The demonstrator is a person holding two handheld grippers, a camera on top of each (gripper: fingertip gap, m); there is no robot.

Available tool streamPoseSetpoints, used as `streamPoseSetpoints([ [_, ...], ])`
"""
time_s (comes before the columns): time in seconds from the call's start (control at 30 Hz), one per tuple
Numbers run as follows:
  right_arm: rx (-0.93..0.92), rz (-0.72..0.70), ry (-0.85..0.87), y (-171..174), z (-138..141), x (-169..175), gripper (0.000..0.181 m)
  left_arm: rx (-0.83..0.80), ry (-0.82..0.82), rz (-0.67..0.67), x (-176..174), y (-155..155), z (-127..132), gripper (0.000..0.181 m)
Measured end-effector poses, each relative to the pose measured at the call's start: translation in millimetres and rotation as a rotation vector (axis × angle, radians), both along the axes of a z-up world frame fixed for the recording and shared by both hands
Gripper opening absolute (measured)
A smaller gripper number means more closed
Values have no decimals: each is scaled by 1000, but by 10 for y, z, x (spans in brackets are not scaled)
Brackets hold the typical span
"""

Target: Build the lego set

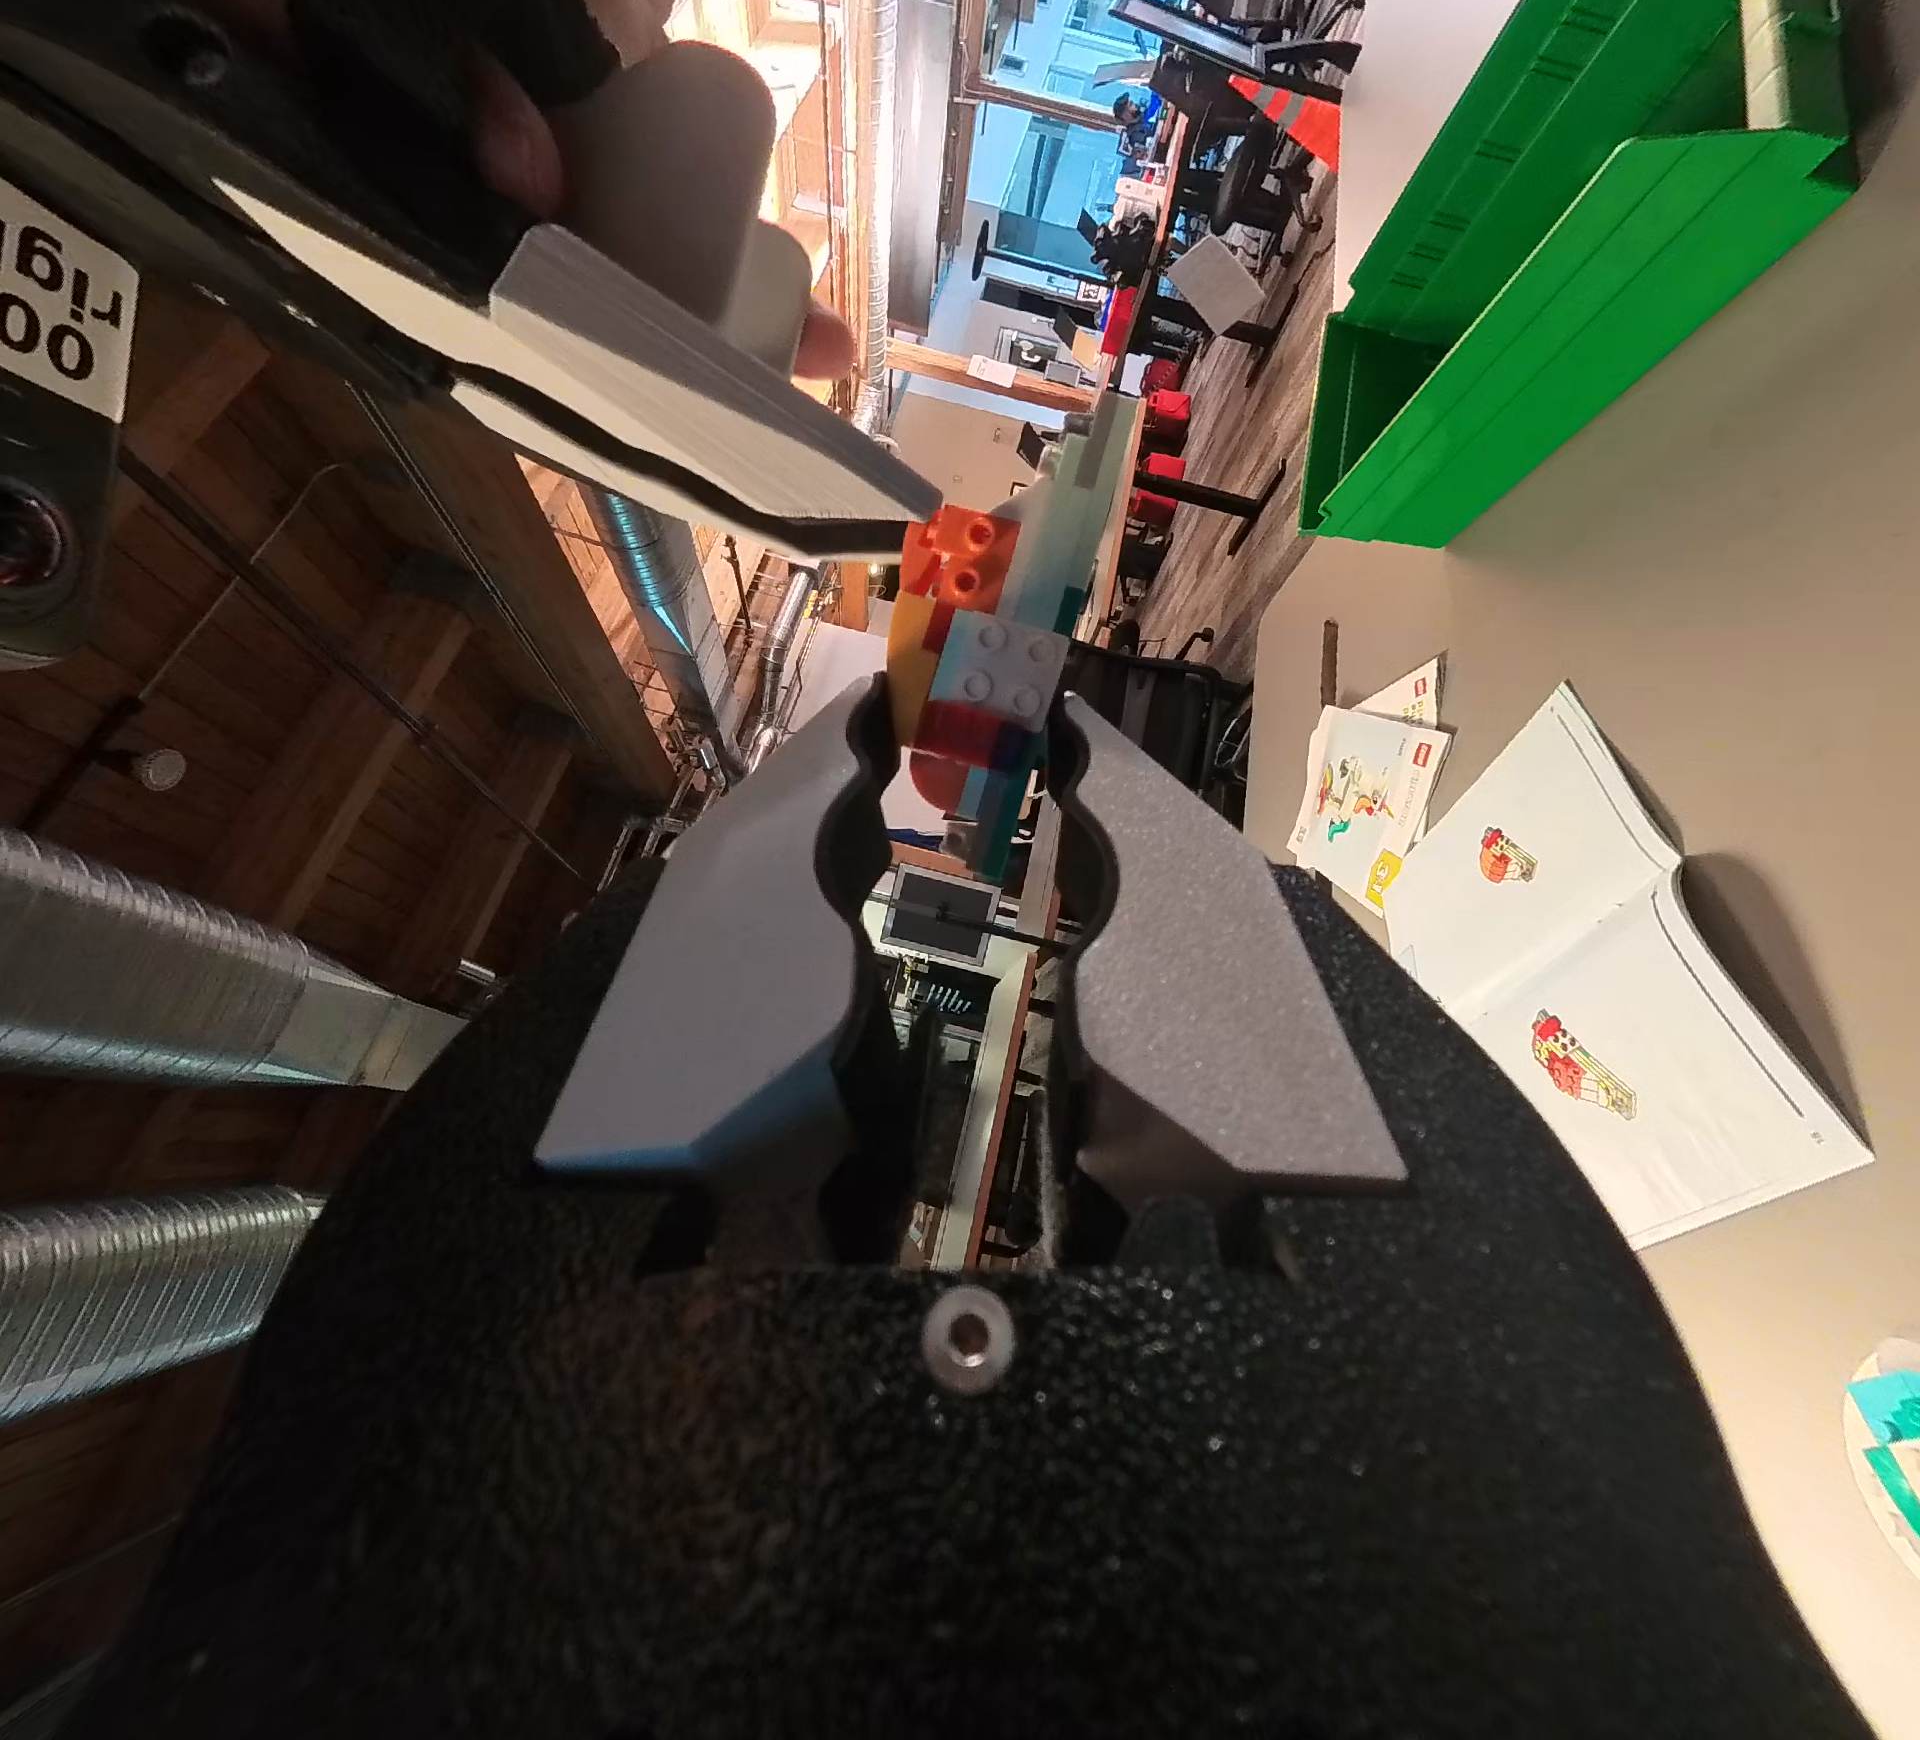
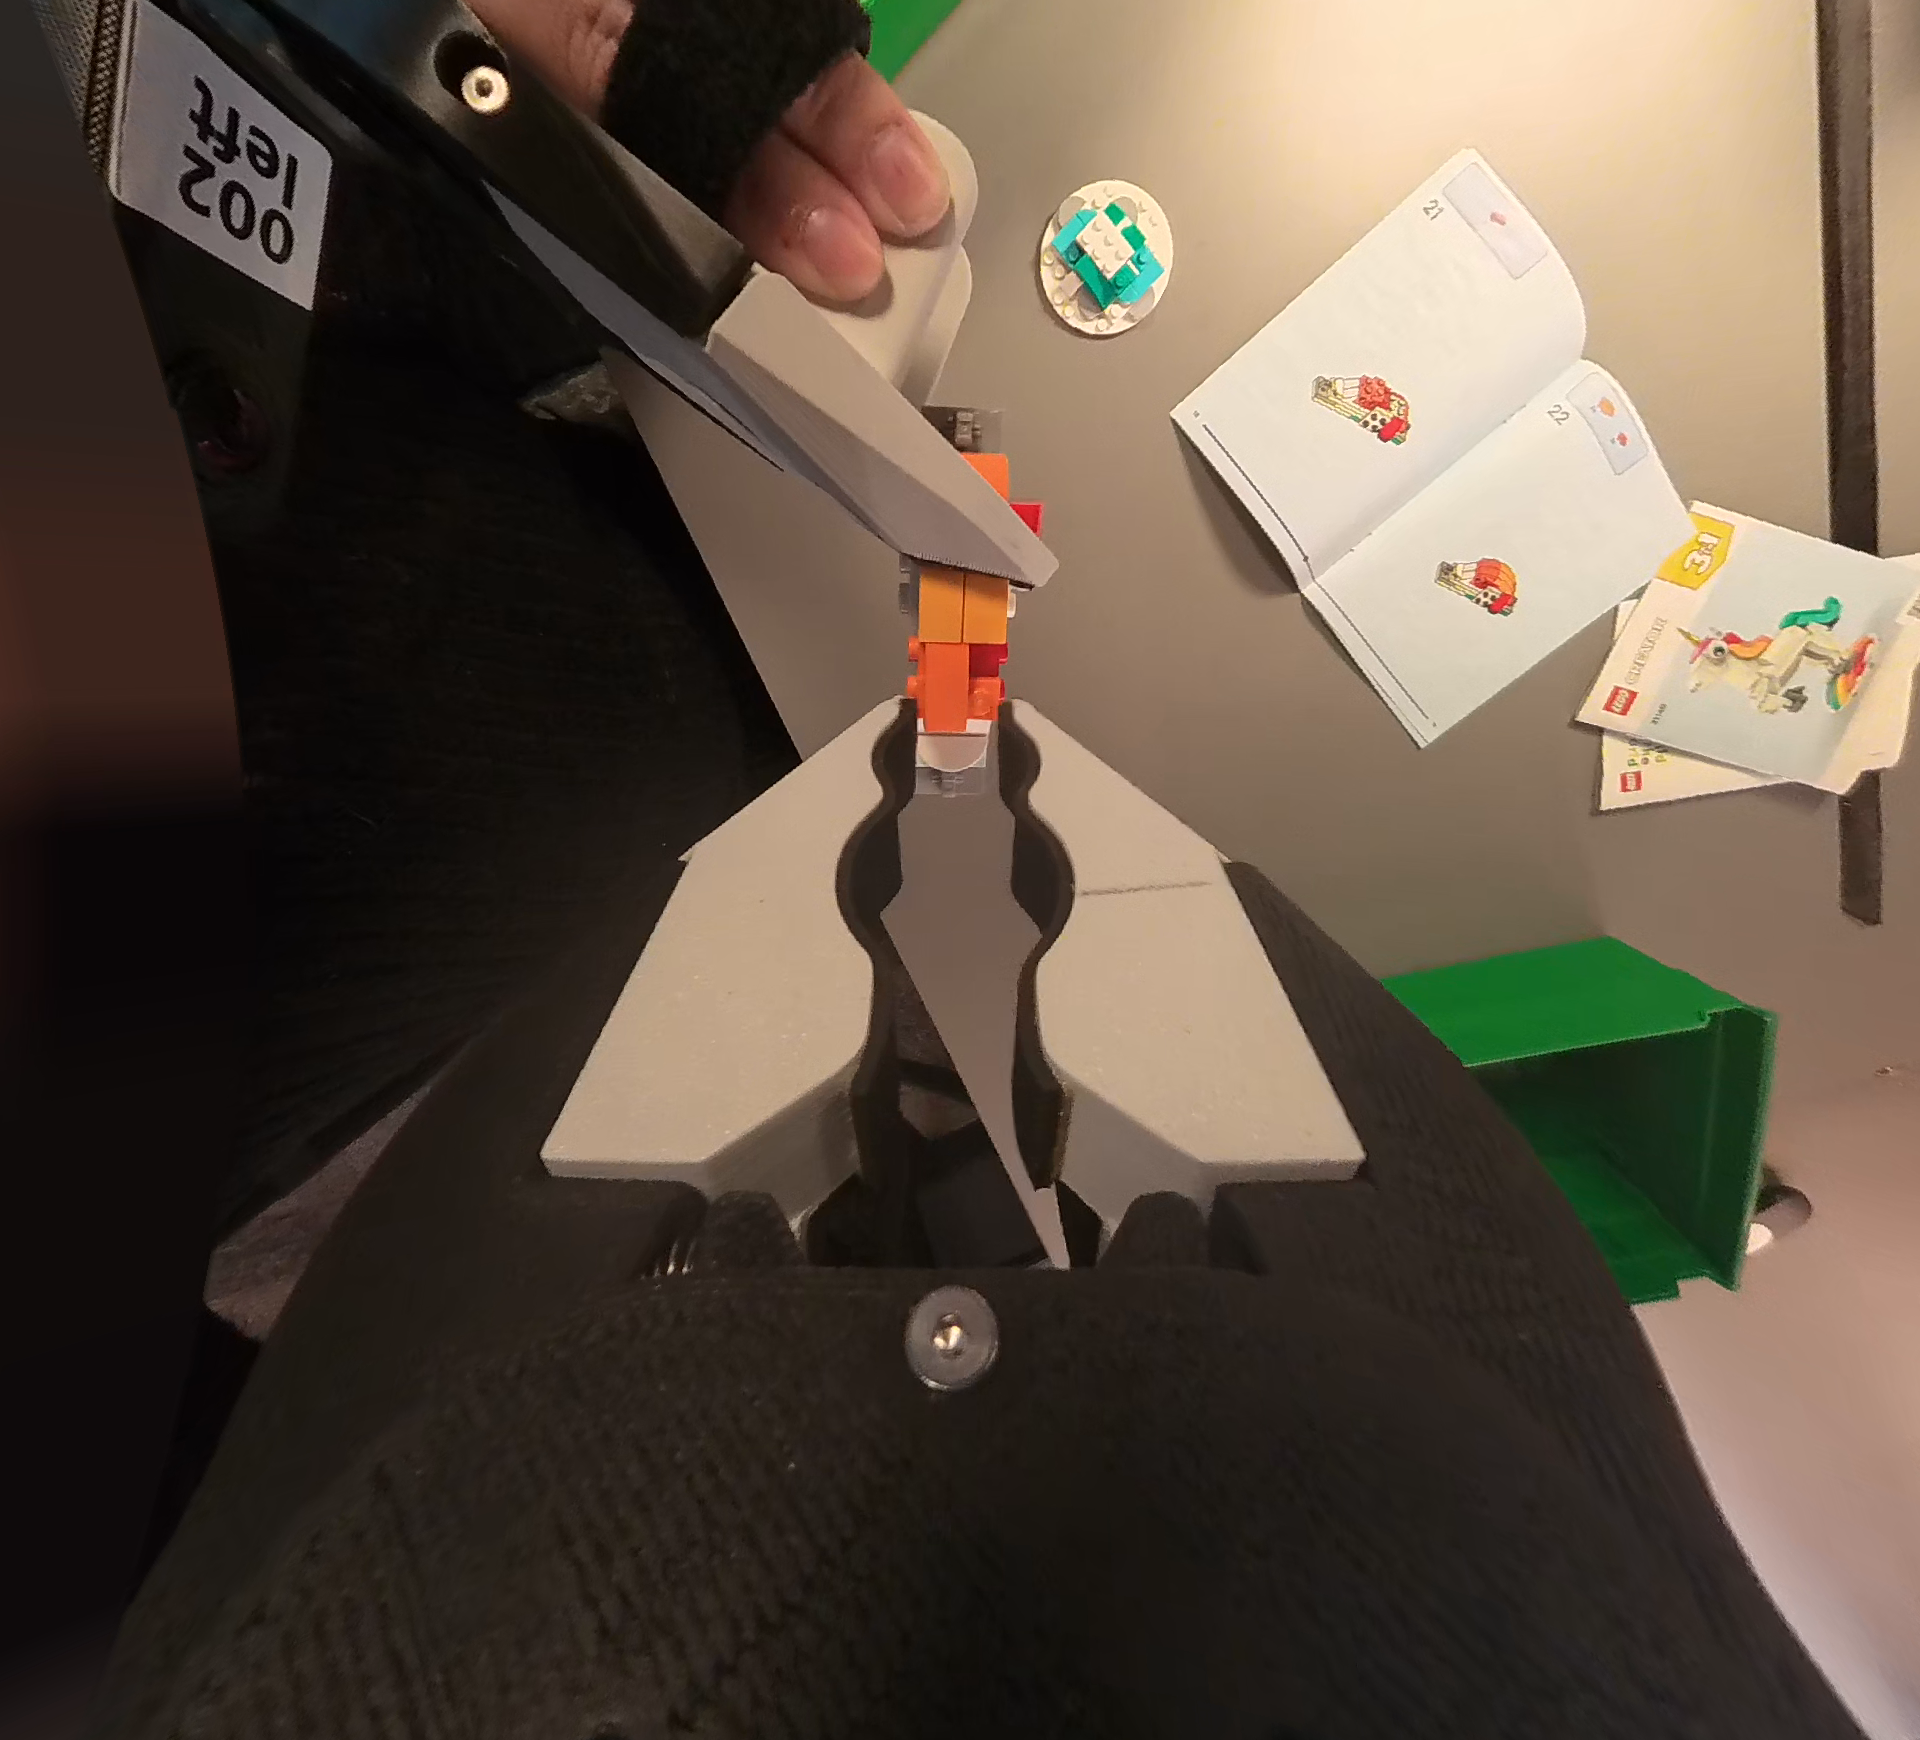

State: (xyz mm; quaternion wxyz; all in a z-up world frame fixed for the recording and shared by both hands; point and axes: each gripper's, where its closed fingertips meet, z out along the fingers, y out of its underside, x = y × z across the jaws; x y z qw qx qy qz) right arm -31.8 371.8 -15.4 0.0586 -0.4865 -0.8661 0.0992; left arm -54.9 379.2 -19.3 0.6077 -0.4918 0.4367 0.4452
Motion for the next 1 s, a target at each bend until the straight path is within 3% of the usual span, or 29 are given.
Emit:
streamPoseSetpoints([
  [0.23, 3, 8, 118, 27, 102, -70, 36, -4, -10, 22, -61, 14, -6, 26],
  [0.37, -86, 88, 415, 81, 253, -193, 55, -9, -27, 58, -158, 36, -13, 25],
  [0.5, -293, 179, 782, 17, 470, -177, 69, -19, -36, 102, -260, 67, -39, 26],
  [0.6, -91, 326, 1038, -18, 423, -79, 83, -13, -58, 117, -320, 75, -26, 26],
  [0.73, 373, 462, 1320, -102, 312, 9, 88, -14, -108, 99, -342, 116, -21, 25],
  [0.9, 722, 531, 1490, -226, 136, 65, 79, -36, -129, 73, -296, 204, -74, 25],
  [1.0, 892, 520, 1496, -182, 79, 61, 72, -47, -120, 71, -267, 239, -102, 25],
])
